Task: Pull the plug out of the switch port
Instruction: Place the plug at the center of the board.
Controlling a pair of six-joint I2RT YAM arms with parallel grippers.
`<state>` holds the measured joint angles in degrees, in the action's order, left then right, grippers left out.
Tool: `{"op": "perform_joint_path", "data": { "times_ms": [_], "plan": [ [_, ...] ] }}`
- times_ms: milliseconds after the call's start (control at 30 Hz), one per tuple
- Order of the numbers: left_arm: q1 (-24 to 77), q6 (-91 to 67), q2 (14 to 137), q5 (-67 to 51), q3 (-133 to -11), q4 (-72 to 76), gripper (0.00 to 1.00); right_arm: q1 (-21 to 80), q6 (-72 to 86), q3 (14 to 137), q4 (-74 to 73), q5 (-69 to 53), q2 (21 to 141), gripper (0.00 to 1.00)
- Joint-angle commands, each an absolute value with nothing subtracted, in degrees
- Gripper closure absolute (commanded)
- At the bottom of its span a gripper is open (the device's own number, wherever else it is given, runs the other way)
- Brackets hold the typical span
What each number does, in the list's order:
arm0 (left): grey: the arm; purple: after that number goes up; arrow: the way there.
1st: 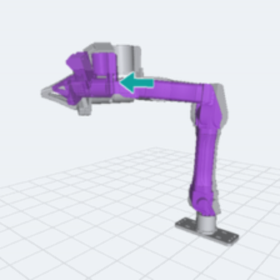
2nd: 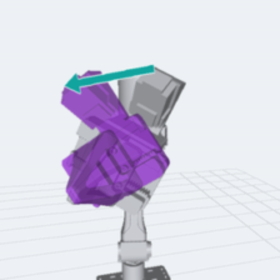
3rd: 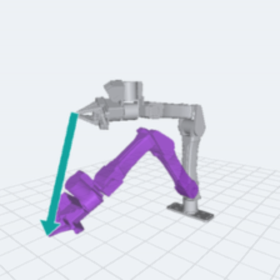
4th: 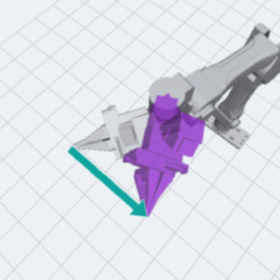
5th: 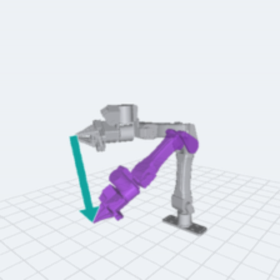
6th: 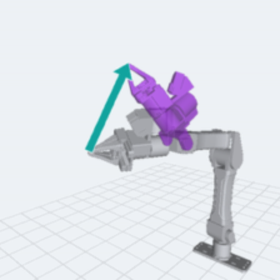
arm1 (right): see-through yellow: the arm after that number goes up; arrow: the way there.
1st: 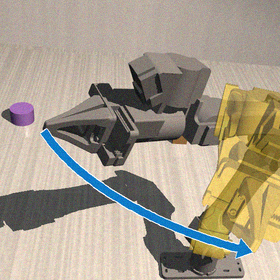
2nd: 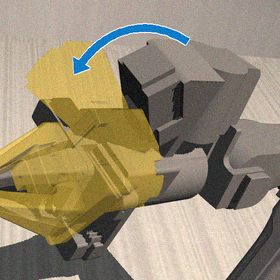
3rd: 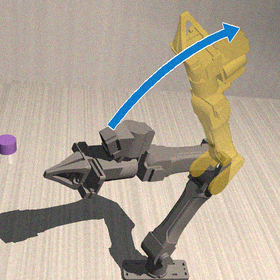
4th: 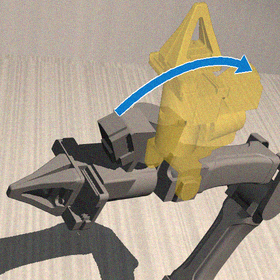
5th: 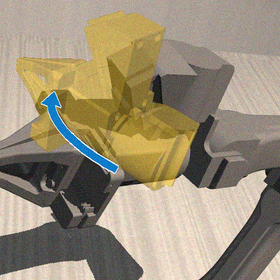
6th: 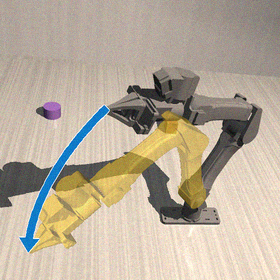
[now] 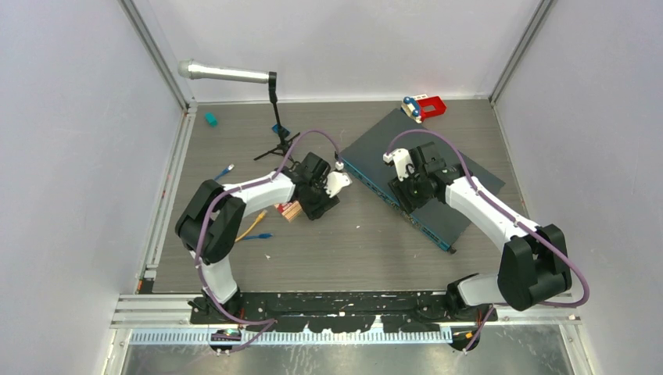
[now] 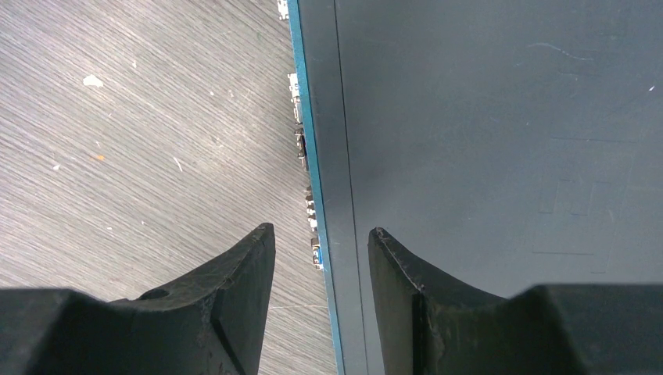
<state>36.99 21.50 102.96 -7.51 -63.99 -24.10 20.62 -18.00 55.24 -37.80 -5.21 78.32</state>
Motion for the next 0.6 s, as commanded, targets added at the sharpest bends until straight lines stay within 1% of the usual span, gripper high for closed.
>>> {"op": "perform_joint_path", "data": {
  "times_ms": [0, 33, 167, 233, 333, 400, 567],
  "plan": [
    [35.3, 21.35, 99.03, -7.55, -64.45, -28.78, 0.42, 20.59, -18.72, 54.84, -36.96, -5.84, 76.49, 0.48],
    [34.93, 20.9, 98.45, -8.15, -64.62, -28.74, 0.39, 20.65, -18.72, 54.89, -36.92, -5.83, 76.47, 0.48],
    [34.96, 18.81, 97.56, -13.68, -66.33, -28.06, 0.19, 20.61, -18.76, 55.02, -36.83, -5.63, 76.38, 0.48],
    [35.17, 17.52, 98.88, -14.96, -68.18, -27.6, 0.12, 20.64, -18.76, 54.98, -36.86, -5.47, 76.23, 0.48],
    [36.07, 17.32, 102.59, -13.76, -71.33, -28.07, 0.11, 20.49, -18.8, 54.84, -36.85, -5.36, 75.79, 0.48],
    [36.68, 17.17, 105.1, -12.56, -73.12, -28.21, 0.12, 20.27, -18.72, 54.84, -36.82, -5.44, 75.61, 0.48],
    [37.41, 16.35, 110.02, -12.12, -76.95, -29.37, 0.26, 19.78, -18.73, 54.69, -36.91, -5.58, 74.97, 0.48]
  ]
}}
